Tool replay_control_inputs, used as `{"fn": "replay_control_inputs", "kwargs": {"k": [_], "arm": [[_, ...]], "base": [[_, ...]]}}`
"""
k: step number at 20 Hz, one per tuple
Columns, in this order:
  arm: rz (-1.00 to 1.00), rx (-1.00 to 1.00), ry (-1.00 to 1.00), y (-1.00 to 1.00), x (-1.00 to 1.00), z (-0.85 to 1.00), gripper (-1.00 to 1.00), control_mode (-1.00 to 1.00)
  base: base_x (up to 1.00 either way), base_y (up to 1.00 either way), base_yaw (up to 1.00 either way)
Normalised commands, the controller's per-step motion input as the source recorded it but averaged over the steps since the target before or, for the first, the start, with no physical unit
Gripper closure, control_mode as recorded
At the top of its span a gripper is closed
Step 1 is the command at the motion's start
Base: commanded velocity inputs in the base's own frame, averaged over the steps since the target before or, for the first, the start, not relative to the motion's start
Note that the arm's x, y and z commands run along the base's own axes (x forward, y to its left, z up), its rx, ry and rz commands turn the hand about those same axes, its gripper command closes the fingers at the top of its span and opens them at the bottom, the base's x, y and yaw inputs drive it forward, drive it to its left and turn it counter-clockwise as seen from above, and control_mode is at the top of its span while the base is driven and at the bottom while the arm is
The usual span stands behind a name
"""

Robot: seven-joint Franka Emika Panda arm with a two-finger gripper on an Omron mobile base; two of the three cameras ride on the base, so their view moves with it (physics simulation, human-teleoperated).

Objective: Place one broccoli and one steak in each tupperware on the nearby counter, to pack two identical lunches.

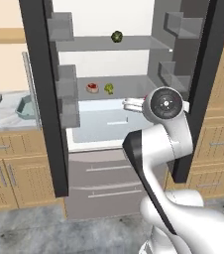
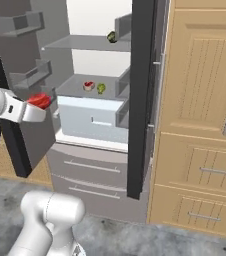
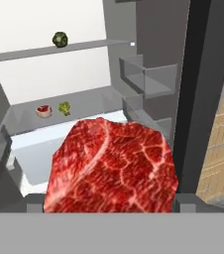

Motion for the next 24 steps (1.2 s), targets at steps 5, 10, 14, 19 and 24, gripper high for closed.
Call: {"fn": "replay_control_inputs", "kwargs": {"k": [5, 10, 14, 19, 24], "arm": [[0.0, 0.0, 0.0, 0.0, 0.0, 0.0, 1.0, 1.0], [0.0, 0.0, 0.0, 0.0, 0.0, 0.0, 1.0, 1.0], [0.0, 0.0, 0.0, 0.0, 0.0, 0.0, 1.0, 1.0], [0.0, 0.0, 0.0, 0.0, 0.0, 0.0, 1.0, 1.0], [0.0, 0.0, 0.0, 0.0, 0.0, 0.0, 1.0, 1.0]], "base": [[-0.25, 0.61, 0.06], [-0.2, 0.68, 0.03], [-0.31, 0.55, 0.03], [-0.31, 0.58, 0.02], [-0.12, 0.72, 0.0]]}}
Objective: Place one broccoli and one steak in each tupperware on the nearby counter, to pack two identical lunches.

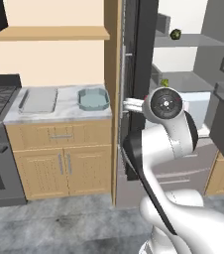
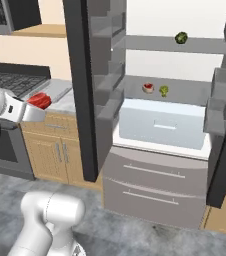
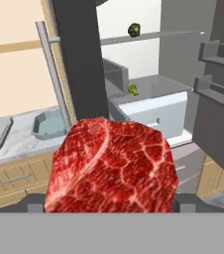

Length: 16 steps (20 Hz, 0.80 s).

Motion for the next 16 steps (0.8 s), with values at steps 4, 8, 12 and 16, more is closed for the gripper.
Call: {"fn": "replay_control_inputs", "kwargs": {"k": [4, 8, 12, 16], "arm": [[0.0, 0.0, 0.0, 0.0, 0.0, 0.0, 1.0, 1.0], [0.0, 0.0, 0.0, 0.0, 0.0, 0.0, 1.0, 1.0], [0.0, 0.0, 0.0, 0.0, 0.0, 0.0, 1.0, 1.0], [0.0, 0.0, 0.0, 0.0, 0.0, 0.0, 1.0, 1.0]], "base": [[0.0, 0.86, 0.0], [0.0, 0.89, 0.0], [0.01, 0.7, 0.0], [0.12, 0.56, 0.0]]}}
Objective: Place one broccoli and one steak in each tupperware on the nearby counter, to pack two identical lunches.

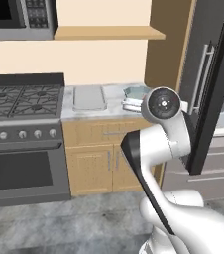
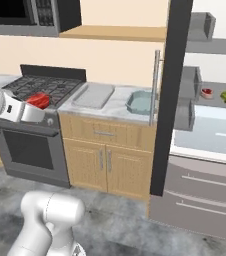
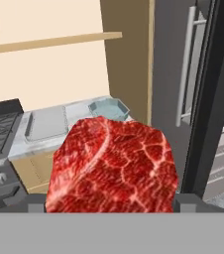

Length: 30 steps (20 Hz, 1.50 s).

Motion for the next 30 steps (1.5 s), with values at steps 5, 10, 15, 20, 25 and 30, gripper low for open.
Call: {"fn": "replay_control_inputs", "kwargs": {"k": [5, 10, 15, 20, 25, 30], "arm": [[0.0, 0.0, 0.0, 0.0, 0.0, 0.0, 1.0, 1.0], [0.0, 0.0, 0.0, 0.0, 0.0, 0.0, 1.0, 1.0], [0.0, 0.0, 0.0, 0.0, 0.0, 0.0, 1.0, 1.0], [0.0, 0.0, 0.0, 0.0, 0.0, 0.0, 1.0, 1.0], [0.0, 0.0, 0.0, 0.0, 0.0, 0.0, 1.0, 1.0], [0.0, 0.0, 0.0, 0.0, 0.0, 0.0, 1.0, 1.0]], "base": [[0.28, 0.55, 0.0], [0.38, 0.47, 0.0], [0.55, 0.22, -0.03], [0.76, 0.01, -0.05], [0.67, 0.23, -0.07], [0.67, 0.34, -0.07]]}}
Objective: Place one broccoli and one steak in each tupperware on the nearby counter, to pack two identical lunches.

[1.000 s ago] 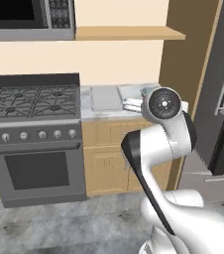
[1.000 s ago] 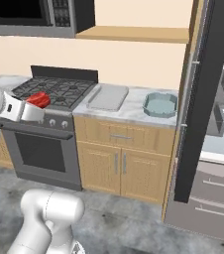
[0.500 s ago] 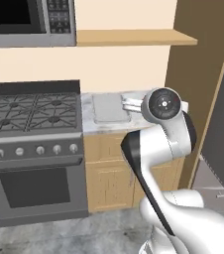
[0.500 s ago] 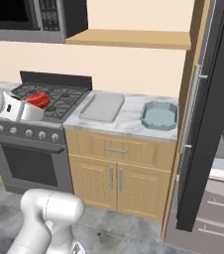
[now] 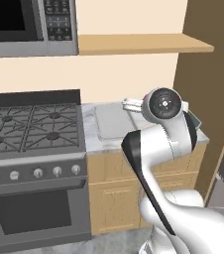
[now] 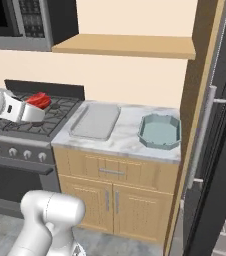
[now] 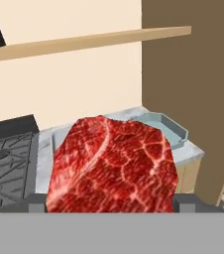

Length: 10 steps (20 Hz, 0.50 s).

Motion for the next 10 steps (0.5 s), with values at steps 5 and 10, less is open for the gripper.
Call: {"fn": "replay_control_inputs", "kwargs": {"k": [5, 10], "arm": [[0.0, 0.0, 0.0, 0.0, 0.0, 0.0, 1.0, 1.0], [0.0, 0.0, 0.0, 0.0, 0.0, 0.0, 1.0, 1.0]], "base": [[0.72, 0.43, -0.07], [0.71, 0.43, -0.06]]}}
